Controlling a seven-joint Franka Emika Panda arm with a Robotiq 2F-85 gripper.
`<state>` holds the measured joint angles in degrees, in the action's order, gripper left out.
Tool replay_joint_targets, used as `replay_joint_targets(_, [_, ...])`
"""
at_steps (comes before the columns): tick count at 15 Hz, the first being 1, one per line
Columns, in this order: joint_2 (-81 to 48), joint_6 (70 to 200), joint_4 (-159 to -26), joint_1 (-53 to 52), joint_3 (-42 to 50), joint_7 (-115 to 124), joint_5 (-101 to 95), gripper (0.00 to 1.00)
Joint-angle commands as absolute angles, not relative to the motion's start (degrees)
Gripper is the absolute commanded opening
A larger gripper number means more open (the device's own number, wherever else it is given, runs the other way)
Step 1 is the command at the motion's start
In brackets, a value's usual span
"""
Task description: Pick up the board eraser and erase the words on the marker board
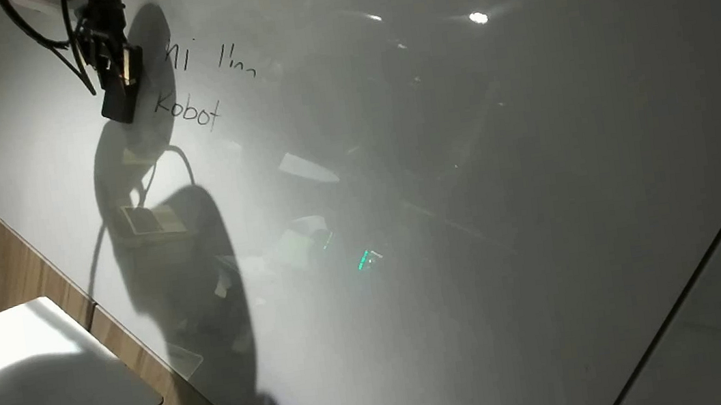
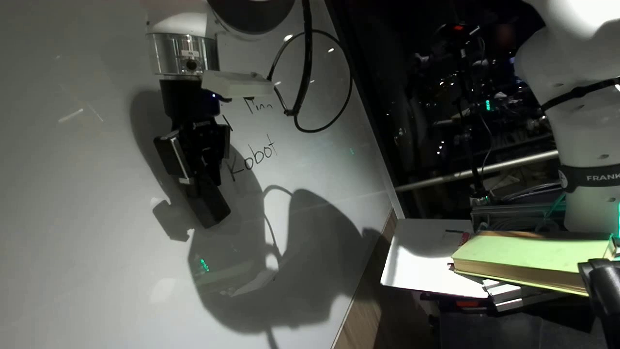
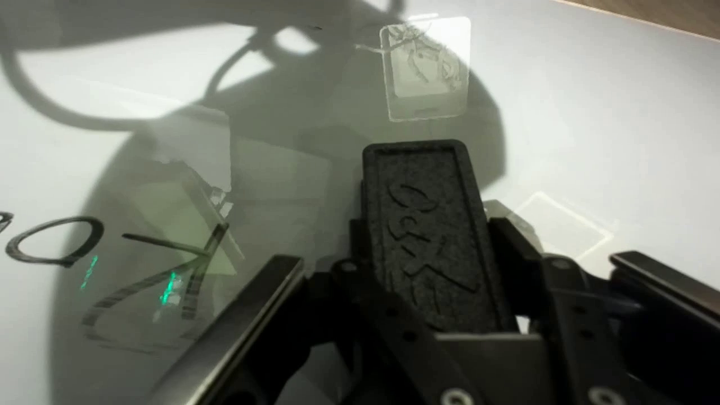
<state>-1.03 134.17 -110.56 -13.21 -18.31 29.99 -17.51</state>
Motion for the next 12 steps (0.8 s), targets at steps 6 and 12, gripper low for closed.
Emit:
replay_joint_targets(6, [4.75,134.88,-115.57,-9.31,-10.86,20.01,-13.51,0.3])
replay_joint_targets(12, [10.17,134.0,-120.44,-4.43,-5.21,10.67,-11.23,0.3])
